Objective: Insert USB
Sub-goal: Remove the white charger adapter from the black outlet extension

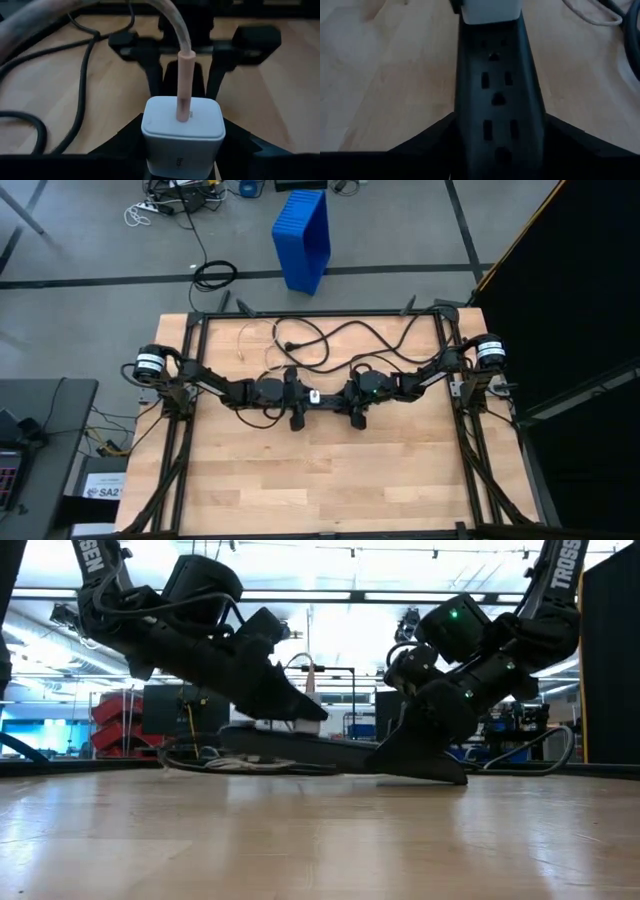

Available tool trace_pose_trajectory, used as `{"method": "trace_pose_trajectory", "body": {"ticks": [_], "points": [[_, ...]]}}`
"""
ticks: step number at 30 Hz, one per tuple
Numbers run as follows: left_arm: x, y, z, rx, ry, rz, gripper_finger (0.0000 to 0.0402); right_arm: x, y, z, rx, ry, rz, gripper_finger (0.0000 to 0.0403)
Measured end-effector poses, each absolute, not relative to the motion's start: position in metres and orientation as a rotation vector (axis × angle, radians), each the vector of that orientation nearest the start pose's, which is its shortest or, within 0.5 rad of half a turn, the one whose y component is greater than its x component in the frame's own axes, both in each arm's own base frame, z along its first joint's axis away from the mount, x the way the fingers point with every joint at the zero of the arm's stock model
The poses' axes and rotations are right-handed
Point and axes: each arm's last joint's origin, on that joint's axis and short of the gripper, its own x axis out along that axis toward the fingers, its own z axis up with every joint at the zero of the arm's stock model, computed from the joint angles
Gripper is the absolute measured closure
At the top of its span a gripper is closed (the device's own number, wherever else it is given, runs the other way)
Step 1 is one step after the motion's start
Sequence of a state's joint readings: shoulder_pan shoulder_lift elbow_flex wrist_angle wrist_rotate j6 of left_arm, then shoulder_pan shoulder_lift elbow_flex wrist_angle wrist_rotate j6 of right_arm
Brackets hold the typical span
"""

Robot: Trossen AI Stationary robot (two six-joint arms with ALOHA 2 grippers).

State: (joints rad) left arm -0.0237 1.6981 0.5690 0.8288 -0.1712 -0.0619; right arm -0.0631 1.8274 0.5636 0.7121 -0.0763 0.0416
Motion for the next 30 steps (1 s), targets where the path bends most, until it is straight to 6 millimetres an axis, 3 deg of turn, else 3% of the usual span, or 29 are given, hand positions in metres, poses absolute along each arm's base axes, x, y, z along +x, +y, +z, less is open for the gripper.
{"method": "trace_pose_trajectory", "body": {"ticks": [17,21,30], "points": [[0.304,-0.006,0.138,-0.038,0.327,0.122,0.0246,0.304,-0.011,0.100,0.081,0.451,0.071,0.0173],[0.303,-0.008,0.136,-0.041,0.351,0.084,0.0246,0.309,-0.010,0.113,0.071,0.357,0.098,0.0168],[0.303,-0.007,0.135,-0.049,0.353,0.119,0.0246,0.310,-0.008,0.120,0.086,0.298,0.105,0.0175]]}}
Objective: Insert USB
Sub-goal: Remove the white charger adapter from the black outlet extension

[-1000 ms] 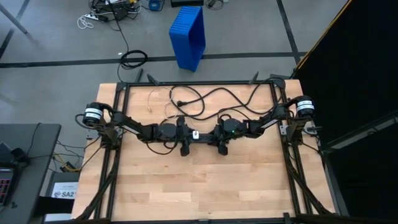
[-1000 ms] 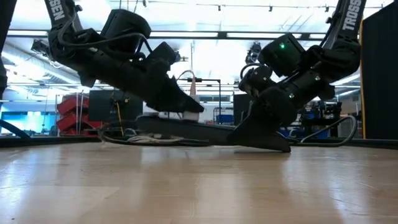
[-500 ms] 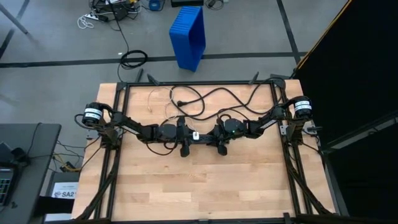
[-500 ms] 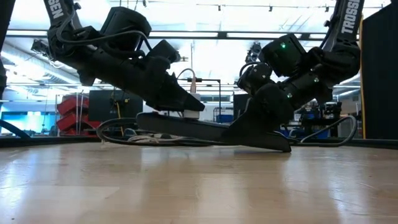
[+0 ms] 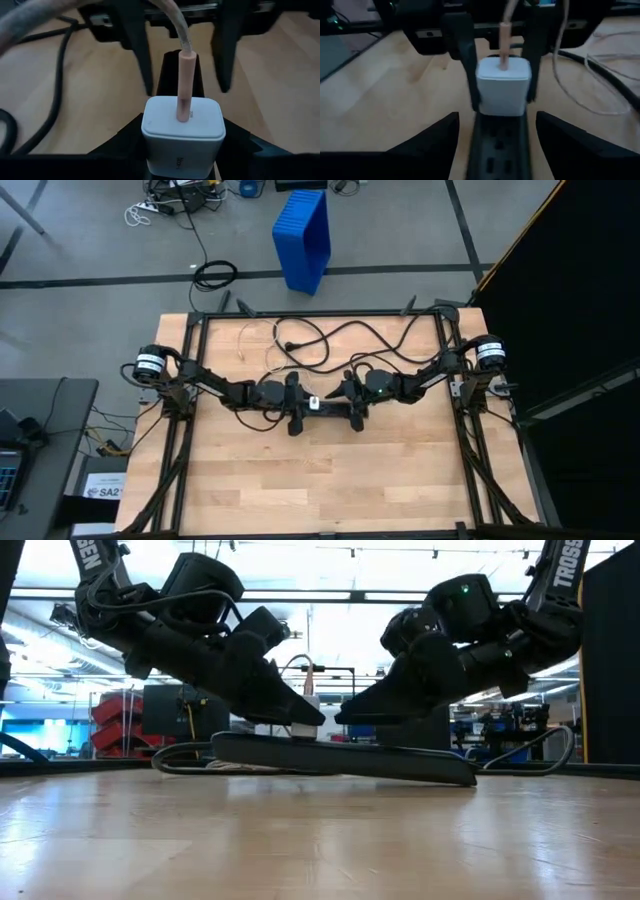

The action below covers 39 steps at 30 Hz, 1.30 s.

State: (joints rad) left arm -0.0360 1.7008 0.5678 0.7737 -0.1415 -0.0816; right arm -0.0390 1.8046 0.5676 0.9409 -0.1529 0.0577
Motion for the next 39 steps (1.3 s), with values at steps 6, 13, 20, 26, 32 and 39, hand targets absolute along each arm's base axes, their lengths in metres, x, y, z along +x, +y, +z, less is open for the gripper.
{"method": "trace_pose_trajectory", "body": {"ticks": [6,13,20,26,32,39], "points": [[0.304,-0.006,0.139,-0.047,0.310,0.156,0.0246,0.311,-0.004,0.120,0.071,0.297,0.056,0.0245],[0.303,-0.006,0.136,-0.051,0.333,0.157,0.0246,0.310,-0.005,0.117,0.050,0.331,0.008,0.0378],[0.305,-0.006,0.128,-0.065,0.337,0.160,0.0246,0.309,-0.006,0.116,0.049,0.343,0.004,0.0398],[0.310,-0.006,0.115,-0.088,0.311,0.162,0.0246,0.309,-0.004,0.114,0.053,0.363,-0.014,0.0402],[0.313,-0.006,0.117,-0.083,0.291,0.161,0.0246,0.307,-0.004,0.107,0.057,0.422,-0.016,0.0402],[0.317,-0.006,0.119,-0.072,0.287,0.160,0.0246,0.306,-0.005,0.105,0.059,0.450,-0.020,0.0403]]}}
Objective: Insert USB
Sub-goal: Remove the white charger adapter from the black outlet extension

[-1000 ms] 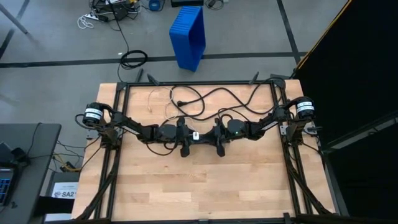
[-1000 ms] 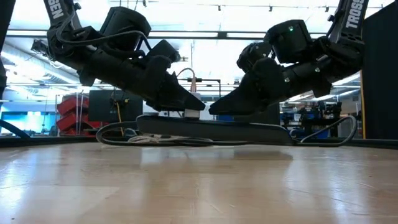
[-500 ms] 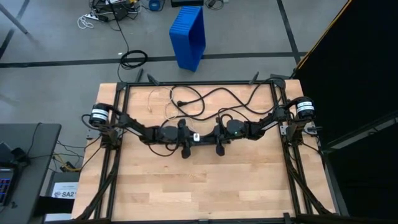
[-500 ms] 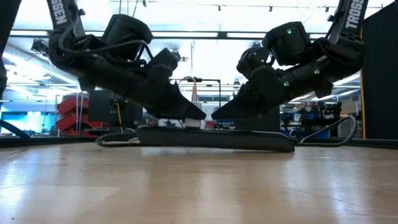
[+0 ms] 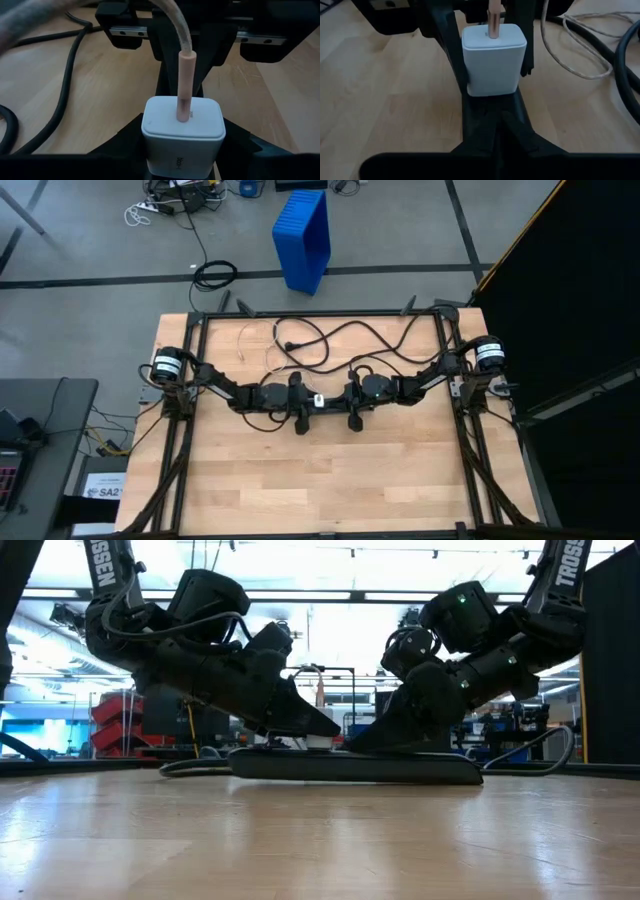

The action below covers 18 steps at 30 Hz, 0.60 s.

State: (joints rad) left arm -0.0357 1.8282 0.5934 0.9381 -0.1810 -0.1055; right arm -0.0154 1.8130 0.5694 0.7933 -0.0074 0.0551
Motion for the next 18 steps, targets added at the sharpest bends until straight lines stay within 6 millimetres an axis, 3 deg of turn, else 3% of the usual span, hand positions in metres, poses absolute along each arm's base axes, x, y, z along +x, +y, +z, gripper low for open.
{"method": "trace_pose_trajectory", "body": {"ticks": [18], "points": [[0.3176,-0.0031,0.1240,-0.070,0.224,0.289,0.0246,0.3030,-0.0064,0.0995,0.093,0.526,-0.059,0.0403]]}}
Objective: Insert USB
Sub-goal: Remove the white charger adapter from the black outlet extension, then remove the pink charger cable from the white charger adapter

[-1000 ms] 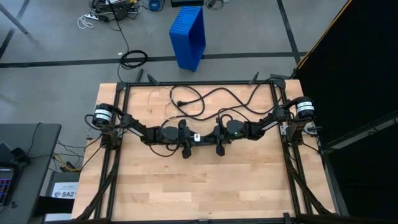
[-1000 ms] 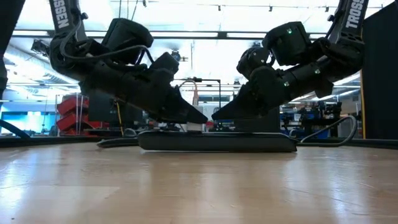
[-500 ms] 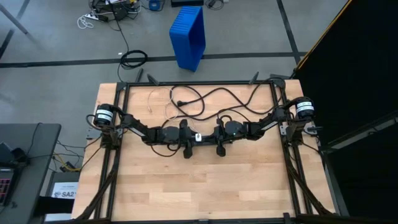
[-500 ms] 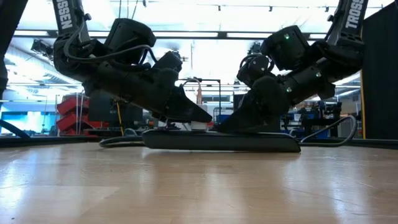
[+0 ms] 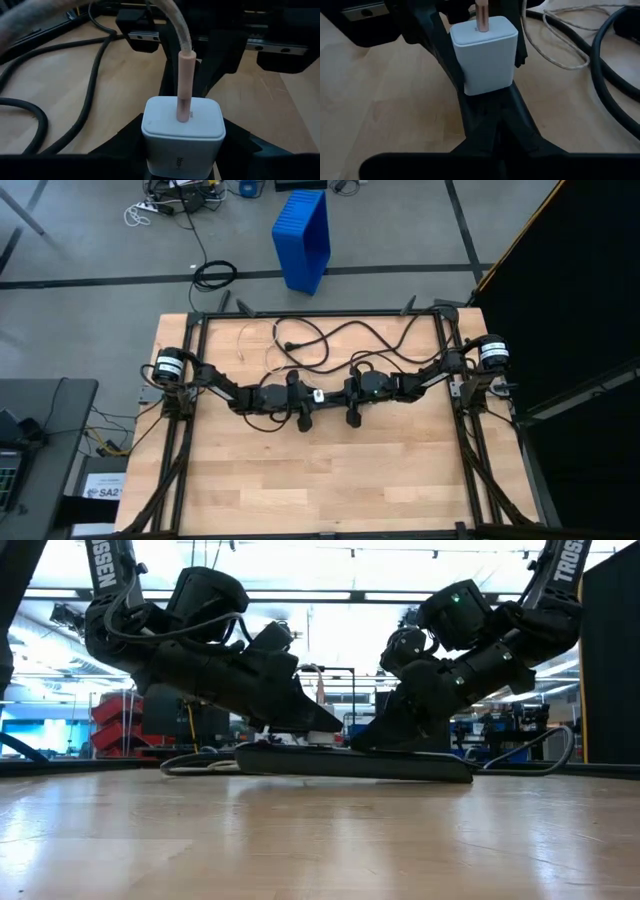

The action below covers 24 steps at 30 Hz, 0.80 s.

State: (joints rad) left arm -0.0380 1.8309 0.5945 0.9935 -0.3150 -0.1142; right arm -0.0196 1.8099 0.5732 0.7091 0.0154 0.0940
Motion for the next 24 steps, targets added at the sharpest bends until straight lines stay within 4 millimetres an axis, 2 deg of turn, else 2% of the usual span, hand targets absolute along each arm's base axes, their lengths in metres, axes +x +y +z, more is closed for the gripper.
{"method": "trace_pose_trajectory", "body": {"ticks": [6,10,14,17,20,24], "points": [[0.318,-0.005,0.126,-0.072,0.205,0.306,0.0246,0.303,-0.006,0.099,0.095,0.535,-0.055,0.0403],[0.320,-0.005,0.150,-0.078,0.004,0.397,0.0246,0.301,-0.004,0.096,0.112,0.567,-0.033,0.0403],[0.318,-0.009,0.141,-0.037,0.059,0.348,0.0246,0.301,-0.004,0.096,0.116,0.567,-0.035,0.0403],[0.319,-0.007,0.146,-0.046,0.028,0.357,0.0246,0.301,-0.004,0.096,0.116,0.562,-0.036,0.0403],[0.318,-0.010,0.138,-0.033,0.085,0.335,0.0246,0.301,-0.004,0.096,0.111,0.559,-0.040,0.0403],[0.318,-0.010,0.140,-0.031,0.085,0.330,0.0246,0.302,-0.004,0.097,0.097,0.532,-0.038,0.0403]]}}
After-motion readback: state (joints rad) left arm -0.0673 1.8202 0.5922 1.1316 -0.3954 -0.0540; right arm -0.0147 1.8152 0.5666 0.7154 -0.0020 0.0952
